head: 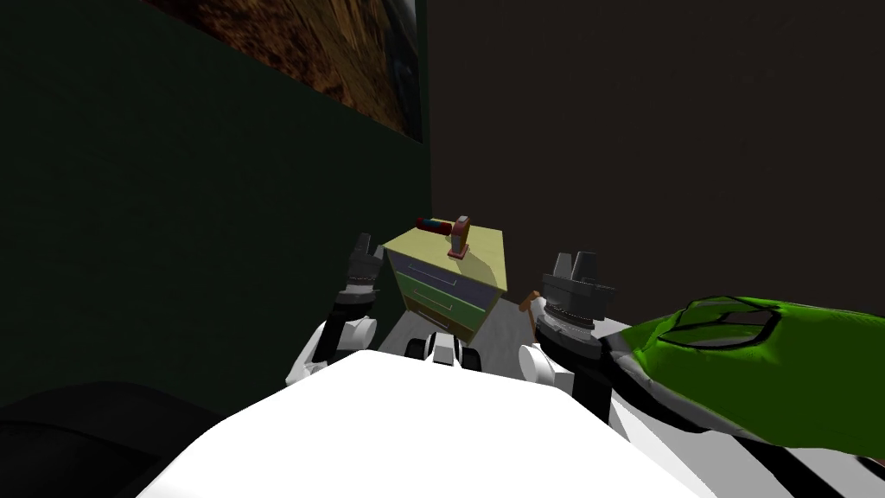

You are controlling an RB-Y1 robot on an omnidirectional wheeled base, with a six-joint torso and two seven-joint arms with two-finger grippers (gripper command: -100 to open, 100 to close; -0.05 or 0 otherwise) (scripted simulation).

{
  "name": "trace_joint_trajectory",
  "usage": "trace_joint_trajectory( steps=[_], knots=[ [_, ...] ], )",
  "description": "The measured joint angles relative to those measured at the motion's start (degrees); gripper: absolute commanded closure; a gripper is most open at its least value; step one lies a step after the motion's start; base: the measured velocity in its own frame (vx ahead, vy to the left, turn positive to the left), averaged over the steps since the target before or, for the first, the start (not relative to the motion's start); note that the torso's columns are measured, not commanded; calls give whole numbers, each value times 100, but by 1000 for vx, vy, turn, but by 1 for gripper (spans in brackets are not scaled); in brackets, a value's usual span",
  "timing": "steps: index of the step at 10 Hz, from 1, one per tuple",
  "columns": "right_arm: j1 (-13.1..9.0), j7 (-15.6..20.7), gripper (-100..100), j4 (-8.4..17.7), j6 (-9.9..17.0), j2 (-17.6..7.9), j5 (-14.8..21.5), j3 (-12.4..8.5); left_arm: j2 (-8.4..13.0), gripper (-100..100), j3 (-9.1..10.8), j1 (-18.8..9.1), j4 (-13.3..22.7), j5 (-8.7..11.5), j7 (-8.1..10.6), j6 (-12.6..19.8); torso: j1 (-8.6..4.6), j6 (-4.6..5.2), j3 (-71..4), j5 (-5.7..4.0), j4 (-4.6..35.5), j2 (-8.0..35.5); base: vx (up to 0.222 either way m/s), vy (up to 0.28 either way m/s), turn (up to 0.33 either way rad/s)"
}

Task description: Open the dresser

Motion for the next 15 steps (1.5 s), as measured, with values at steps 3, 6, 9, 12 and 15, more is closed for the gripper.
trace_joint_trajectory(
  steps=[3,6,9,12,15],
  knots=[
    [0,0,0,0,0,0,0,0,247,-100,-65,-69,369,-63,-51,-39,-3,-1,0,-1,1,2,7,28,-47],
    [0,0,0,0,0,0,0,0,370,-100,-115,-176,761,-122,-100,-63,-3,0,0,-1,1,2,7,28,-45],
    [0,0,0,0,0,0,0,0,373,-100,-172,-295,1156,-186,-152,-78,-4,0,0,-1,1,2,4,25,-45],
    [0,0,0,0,0,0,0,0,324,-100,-218,-349,1450,-235,-189,-79,0,0,0,0,1,1,4,28,-41],
    [0,0,0,0,0,0,0,0,209,-100,-294,-435,1786,-307,-257,-103,-3,-1,0,-1,1,2,3,23,-34]
  ],
)
